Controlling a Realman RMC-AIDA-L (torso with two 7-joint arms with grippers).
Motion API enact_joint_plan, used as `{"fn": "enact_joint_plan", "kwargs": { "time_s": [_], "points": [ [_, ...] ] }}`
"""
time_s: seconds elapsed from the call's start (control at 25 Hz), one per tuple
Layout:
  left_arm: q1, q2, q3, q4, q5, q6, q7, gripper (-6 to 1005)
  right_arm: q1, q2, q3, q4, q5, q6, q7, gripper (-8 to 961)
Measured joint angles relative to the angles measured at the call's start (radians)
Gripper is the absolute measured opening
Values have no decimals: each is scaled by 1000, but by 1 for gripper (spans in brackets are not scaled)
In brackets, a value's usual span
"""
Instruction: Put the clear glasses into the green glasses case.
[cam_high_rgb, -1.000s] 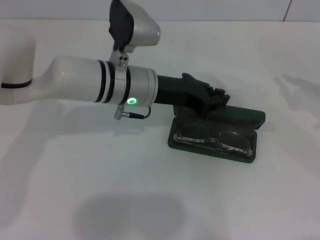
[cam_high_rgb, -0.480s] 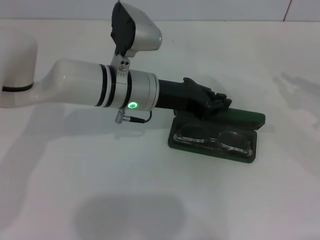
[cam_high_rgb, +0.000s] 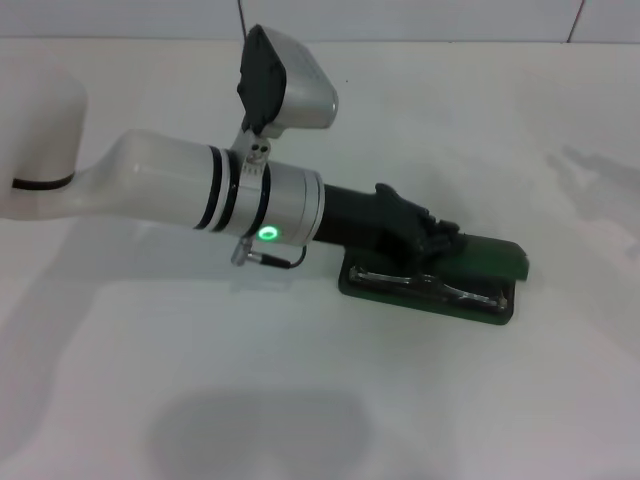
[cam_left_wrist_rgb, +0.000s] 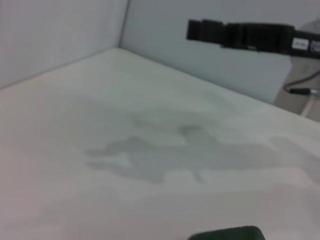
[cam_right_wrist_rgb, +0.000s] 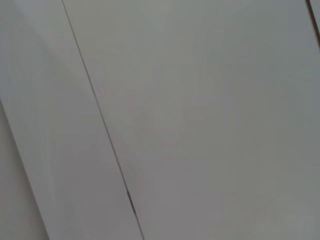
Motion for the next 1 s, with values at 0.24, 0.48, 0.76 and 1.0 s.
{"fn": "enact_joint_plan", "kwargs": {
  "time_s": [0.24,0.48,0.76,1.0],
  "points": [
    [6,1,12,1,6,35,1,166,1,1,0,0,0,-3,0,228],
    [19,4,19,14,10,91,7,166,0,2,0,0,0,-7,0,228],
    [43,7,20,16,11,105,4,167,-1,2,0,0,0,-11,0,227],
    [60,7,19,16,13,104,4,168,0,2,-2,0,0,-16,0,227]
  ]
}}
